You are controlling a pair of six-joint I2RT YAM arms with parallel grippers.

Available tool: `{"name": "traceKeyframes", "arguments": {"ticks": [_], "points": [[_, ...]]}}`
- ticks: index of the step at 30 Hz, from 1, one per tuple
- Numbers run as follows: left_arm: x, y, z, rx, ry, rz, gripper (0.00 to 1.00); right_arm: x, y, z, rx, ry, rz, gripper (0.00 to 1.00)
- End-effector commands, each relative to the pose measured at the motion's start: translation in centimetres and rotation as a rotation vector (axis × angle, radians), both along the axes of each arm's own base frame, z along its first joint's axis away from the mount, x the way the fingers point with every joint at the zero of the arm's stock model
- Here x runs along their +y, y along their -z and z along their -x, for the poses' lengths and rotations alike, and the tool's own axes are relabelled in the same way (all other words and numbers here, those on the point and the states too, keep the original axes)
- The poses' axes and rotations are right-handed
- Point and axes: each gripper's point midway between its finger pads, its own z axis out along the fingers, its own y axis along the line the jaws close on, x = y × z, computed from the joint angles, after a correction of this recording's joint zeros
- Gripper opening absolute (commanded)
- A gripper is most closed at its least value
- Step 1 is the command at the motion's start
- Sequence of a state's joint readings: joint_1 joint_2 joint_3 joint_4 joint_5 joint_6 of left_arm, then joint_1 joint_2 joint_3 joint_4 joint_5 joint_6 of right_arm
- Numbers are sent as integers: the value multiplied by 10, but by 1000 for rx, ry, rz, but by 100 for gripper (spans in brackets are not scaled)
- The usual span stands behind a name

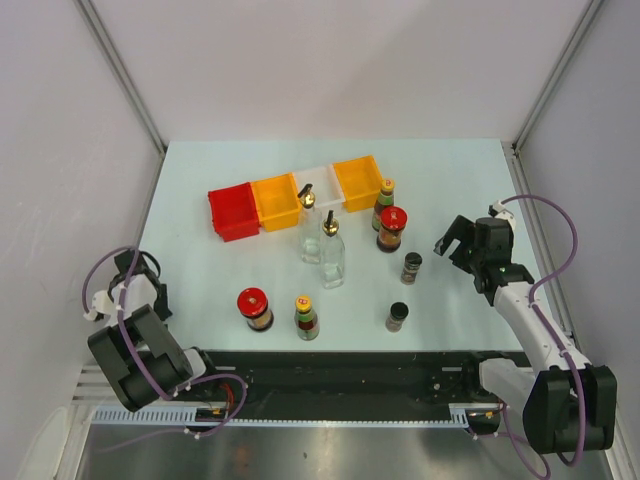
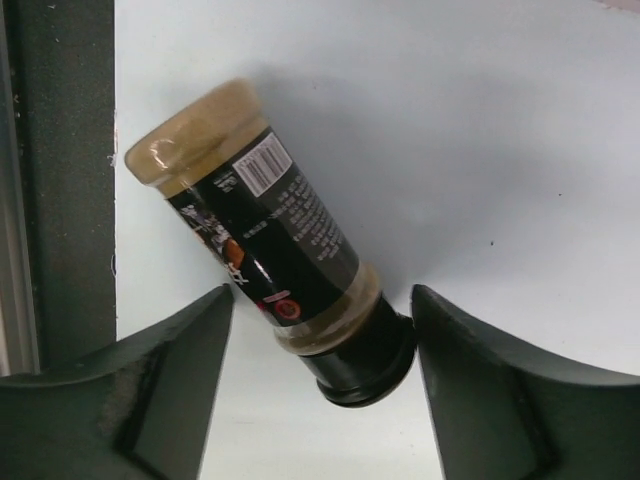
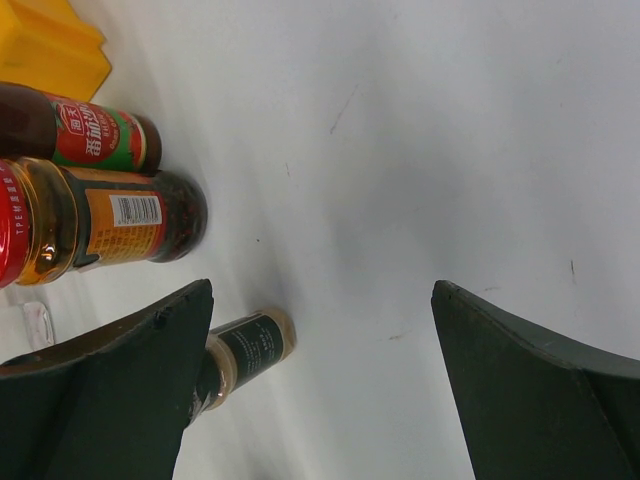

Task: Organize the condiment bottles
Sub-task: Pick up the bottle from the corner of the board.

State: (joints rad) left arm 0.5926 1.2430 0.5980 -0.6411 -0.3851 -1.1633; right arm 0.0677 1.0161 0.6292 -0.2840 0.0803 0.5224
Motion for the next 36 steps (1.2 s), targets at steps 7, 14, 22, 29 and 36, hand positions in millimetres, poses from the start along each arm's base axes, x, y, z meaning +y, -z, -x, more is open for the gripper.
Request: {"name": "traceKeyframes", "arguments": {"ticks": [7, 14, 22, 29, 36], "points": [[-9, 4, -14, -81, 11, 62, 62, -2, -19, -9, -48, 2, 10, 96], [-14, -6, -32, -155, 83, 91, 33, -4, -17, -8, -41, 11, 11, 97], [-25, -17, -53, -280, 193, 113, 10, -5, -18, -7, -41, 21, 16, 96], [-60, -60, -99, -651, 380, 169, 11, -9, -21, -3, -43, 32, 33, 96], [-83, -95, -123, -827, 506, 252, 0, -11, -23, 0, -46, 39, 38, 96]]}}
